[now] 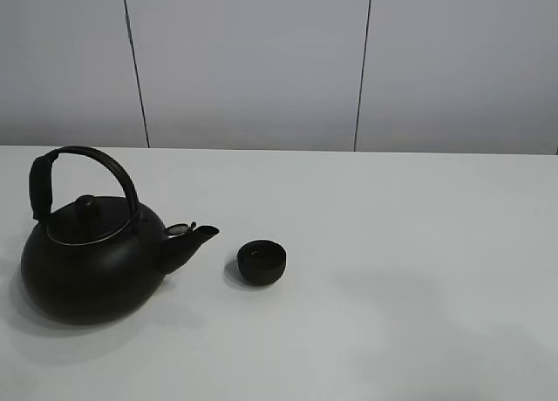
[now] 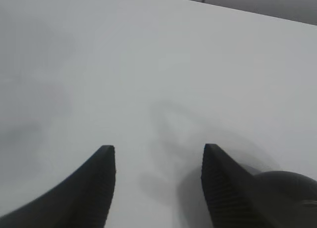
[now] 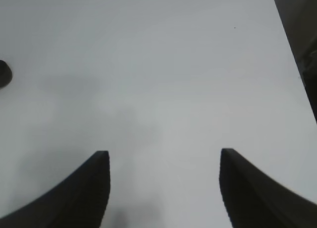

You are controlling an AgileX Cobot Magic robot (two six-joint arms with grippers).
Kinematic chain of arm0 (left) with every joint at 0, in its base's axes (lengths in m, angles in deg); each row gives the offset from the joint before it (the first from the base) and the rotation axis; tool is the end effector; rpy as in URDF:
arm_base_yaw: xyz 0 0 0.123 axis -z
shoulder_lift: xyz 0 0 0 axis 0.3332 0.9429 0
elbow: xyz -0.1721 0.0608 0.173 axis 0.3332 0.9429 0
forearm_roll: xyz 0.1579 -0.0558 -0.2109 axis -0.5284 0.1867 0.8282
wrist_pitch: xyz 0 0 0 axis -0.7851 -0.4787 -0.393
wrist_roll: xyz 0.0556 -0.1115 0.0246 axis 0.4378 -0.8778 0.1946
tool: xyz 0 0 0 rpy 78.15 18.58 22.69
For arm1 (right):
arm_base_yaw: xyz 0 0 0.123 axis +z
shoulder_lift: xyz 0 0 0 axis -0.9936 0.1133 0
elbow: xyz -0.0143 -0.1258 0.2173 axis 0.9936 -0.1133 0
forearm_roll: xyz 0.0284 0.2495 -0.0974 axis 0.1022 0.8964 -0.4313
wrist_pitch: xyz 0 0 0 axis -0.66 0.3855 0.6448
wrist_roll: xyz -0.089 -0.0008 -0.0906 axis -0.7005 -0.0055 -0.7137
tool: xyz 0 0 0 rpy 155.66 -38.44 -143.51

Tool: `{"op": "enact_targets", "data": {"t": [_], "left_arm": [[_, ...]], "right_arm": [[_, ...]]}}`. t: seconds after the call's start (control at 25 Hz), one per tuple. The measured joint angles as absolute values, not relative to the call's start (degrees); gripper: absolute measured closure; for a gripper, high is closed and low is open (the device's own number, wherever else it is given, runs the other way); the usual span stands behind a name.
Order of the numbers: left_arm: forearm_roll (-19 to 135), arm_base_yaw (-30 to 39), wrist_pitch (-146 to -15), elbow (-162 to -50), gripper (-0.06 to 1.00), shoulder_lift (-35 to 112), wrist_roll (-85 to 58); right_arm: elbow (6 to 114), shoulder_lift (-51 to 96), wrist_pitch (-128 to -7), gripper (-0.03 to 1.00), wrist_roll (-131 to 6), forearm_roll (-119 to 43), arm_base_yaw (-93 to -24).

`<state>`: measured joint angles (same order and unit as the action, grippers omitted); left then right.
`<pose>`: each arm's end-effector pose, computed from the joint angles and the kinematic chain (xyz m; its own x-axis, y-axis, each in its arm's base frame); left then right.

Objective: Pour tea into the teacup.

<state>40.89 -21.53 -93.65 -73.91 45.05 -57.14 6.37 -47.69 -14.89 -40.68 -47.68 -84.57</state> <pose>0.3326 0.0143 0.1819 -0.6874 -0.1336 -0.7139 -0.1250 0.9900 -0.0649 0.0864 -0.0056 0.2522 -0.5490 -0.0262 -0.8354 0.0252 0.9985 -0.0479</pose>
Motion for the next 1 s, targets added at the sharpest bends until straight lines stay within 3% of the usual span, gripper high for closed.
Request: {"op": "enact_targets", "data": {"t": [0.32, 0.52, 0.8, 1.0], "left_arm": [[47.0, -35.6, -101.0, -75.5, 0.55, 43.0, -45.7], [51.8, -35.2, -112.7, -79.7, 0.55, 31.5, -38.6], [57.5, -29.6, -133.2, -90.4, 0.55, 5.6, -34.6], [59.4, -29.4, -144.3, -90.1, 0.55, -14.7, -33.7]], "right_arm": [[6.4, -47.7, -14.9, 0.53, -40.7, -47.7, -84.6], [6.4, -47.7, -14.9, 0.53, -40.7, -47.7, -84.6], [6.4, -47.7, -14.9, 0.53, -40.7, -47.7, -84.6], [6.4, -47.7, -14.9, 0.53, -40.7, -47.7, -84.6]]}}
